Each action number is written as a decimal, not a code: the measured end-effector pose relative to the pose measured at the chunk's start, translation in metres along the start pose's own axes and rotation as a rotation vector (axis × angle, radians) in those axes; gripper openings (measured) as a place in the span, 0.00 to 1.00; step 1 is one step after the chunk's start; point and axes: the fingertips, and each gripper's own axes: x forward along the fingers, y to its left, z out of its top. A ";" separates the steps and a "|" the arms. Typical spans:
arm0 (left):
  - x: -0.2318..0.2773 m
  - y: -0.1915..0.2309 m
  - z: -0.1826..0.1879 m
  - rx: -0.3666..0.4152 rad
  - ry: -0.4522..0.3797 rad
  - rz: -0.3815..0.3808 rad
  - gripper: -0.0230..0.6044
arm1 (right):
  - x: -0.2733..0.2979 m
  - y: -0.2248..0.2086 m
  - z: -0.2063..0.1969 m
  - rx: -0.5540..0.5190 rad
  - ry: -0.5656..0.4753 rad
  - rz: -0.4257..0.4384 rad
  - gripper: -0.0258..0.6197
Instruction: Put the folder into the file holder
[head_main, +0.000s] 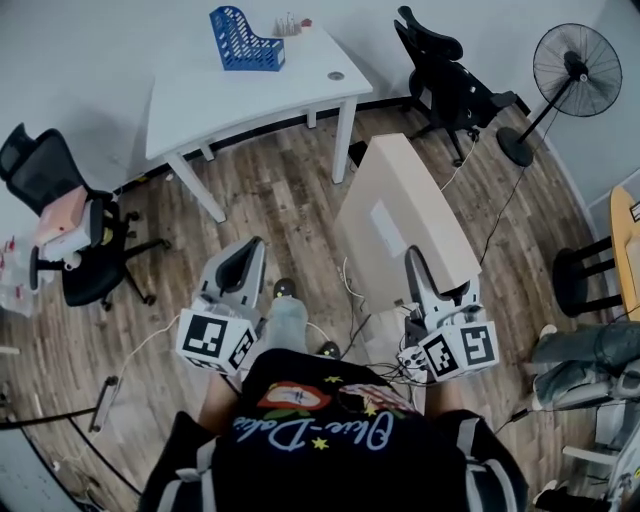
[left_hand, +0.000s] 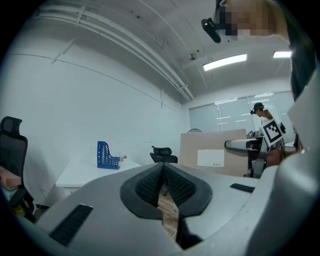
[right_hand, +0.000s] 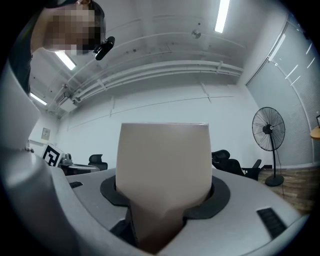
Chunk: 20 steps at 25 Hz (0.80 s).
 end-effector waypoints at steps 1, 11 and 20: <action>0.004 0.003 0.000 -0.002 -0.002 -0.002 0.04 | 0.002 0.000 0.000 -0.001 0.001 -0.002 0.43; 0.051 0.025 0.003 0.050 -0.011 -0.031 0.04 | 0.042 -0.009 0.004 -0.047 -0.003 -0.019 0.43; 0.097 0.060 0.004 0.029 -0.038 -0.068 0.04 | 0.096 -0.011 0.001 -0.069 -0.001 -0.032 0.43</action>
